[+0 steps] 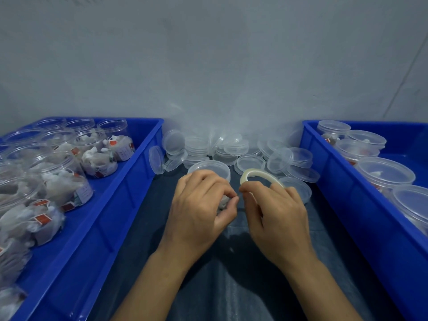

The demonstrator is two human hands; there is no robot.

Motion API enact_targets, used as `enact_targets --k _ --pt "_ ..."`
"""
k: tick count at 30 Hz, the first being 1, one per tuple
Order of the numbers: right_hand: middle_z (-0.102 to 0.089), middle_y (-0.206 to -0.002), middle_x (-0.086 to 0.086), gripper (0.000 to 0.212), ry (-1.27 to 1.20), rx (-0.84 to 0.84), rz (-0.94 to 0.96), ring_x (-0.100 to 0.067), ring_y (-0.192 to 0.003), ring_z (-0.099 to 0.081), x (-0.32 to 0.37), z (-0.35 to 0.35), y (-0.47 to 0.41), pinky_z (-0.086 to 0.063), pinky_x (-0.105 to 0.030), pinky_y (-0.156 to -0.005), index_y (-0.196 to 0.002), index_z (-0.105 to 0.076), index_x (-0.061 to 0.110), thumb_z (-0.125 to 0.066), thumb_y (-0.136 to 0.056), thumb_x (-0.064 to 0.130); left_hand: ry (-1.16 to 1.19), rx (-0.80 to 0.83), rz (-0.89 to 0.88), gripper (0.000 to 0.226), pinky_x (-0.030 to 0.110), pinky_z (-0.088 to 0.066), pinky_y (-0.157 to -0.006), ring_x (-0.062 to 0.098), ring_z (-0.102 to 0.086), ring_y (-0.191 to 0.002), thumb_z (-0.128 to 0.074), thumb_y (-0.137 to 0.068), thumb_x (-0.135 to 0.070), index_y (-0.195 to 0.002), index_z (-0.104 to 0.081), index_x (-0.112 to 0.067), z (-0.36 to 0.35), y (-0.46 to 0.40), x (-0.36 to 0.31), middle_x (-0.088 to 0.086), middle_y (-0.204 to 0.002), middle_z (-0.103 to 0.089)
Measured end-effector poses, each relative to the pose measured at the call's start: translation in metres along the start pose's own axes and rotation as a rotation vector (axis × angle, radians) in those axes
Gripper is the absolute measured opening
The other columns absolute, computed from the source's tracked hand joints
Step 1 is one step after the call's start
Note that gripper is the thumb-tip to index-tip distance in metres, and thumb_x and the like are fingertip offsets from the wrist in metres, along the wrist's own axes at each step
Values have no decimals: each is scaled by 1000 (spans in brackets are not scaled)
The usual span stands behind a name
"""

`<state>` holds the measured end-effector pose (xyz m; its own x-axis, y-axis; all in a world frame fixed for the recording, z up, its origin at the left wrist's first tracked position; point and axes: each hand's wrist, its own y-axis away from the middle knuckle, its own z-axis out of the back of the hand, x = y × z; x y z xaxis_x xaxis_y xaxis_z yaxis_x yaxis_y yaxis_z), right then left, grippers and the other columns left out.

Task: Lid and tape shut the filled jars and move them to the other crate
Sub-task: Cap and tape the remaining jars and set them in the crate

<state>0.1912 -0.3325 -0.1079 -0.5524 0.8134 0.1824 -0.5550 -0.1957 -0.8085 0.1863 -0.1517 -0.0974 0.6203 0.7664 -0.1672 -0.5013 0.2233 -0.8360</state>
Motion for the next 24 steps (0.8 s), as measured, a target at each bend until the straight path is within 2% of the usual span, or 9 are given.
enact_targets --k 6,8,11,13,15,16,19,22,24 --pt "-57 -71 10 10 -30 -4 1 -22 -65 -50 3 0 -1 -40 -44 -65 -98 -66 22 -57 -101 17 51 9 49 6 42 -47 -88 15 -61 -103 -74 -93 -21 -89 -70 -18 1 0 0 -12 -97 -68" --pt "-54 -69 11 6 -58 -18 2 -22 -65 -50 4 -1 -1 -39 -43 -64 -96 -64 23 -61 -100 20 105 -24 61 9 43 -48 -91 17 -60 -109 -74 -91 -19 -98 -71 -15 -1 2 1 -8 -106 -67" --pt "-54 -71 11 7 -83 -5 -17 -23 -66 -51 2 0 -1 -40 -45 -64 -95 -62 23 -61 -101 20 116 -127 104 44 38 -41 -111 23 -53 -131 -72 -87 -24 -129 -65 -10 -3 7 7 2 -136 -59" --pt "-54 -71 12 9 -87 4 -34 -22 -66 -50 1 1 -1 -40 -45 -65 -95 -62 23 -59 -102 20 141 -179 220 64 30 -33 -118 24 -43 -142 -71 -84 -31 -144 -54 -14 -7 11 14 7 -148 -46" --pt "-54 -71 12 8 -91 3 -40 -22 -66 -50 1 2 -1 -40 -45 -65 -95 -63 23 -59 -102 20 216 -165 335 78 27 -35 -118 21 -39 -146 -77 -83 -30 -151 -41 -18 -15 17 21 9 -152 -37" --pt "-55 -71 12 8 -93 2 -39 -22 -67 -51 2 1 -1 -41 -45 -65 -95 -63 23 -60 -102 20 269 -134 382 84 32 -40 -117 21 -41 -145 -83 -83 -28 -152 -36 -22 -20 21 24 7 -152 -35" --pt "-55 -71 12 7 -95 15 -41 -21 -67 -51 3 1 0 -41 -45 -64 -96 -63 25 -60 -100 21 435 -57 526 92 40 -52 -108 16 -54 -135 -92 -80 -26 -145 -30 -48 -28 26 27 -8 -147 -45" --pt "-46 -70 19 6 -112 19 -52 -14 -67 -46 3 1 -1 -41 -43 -63 -97 -61 29 -61 -99 23 386 -38 504 91 11 -46 -100 -3 -51 -133 -86 -79 -44 -151 -32 -57 -27 24 23 -26 -144 -45" --pt "-40 -72 28 7 -136 20 -79 -4 -68 -42 1 1 -1 -40 -40 -64 -98 -60 31 -61 -98 24 280 -11 450 94 5 -43 -94 -8 -50 -127 -77 -81 -52 -160 -26 -54 -26 21 17 -30 -144 -40"
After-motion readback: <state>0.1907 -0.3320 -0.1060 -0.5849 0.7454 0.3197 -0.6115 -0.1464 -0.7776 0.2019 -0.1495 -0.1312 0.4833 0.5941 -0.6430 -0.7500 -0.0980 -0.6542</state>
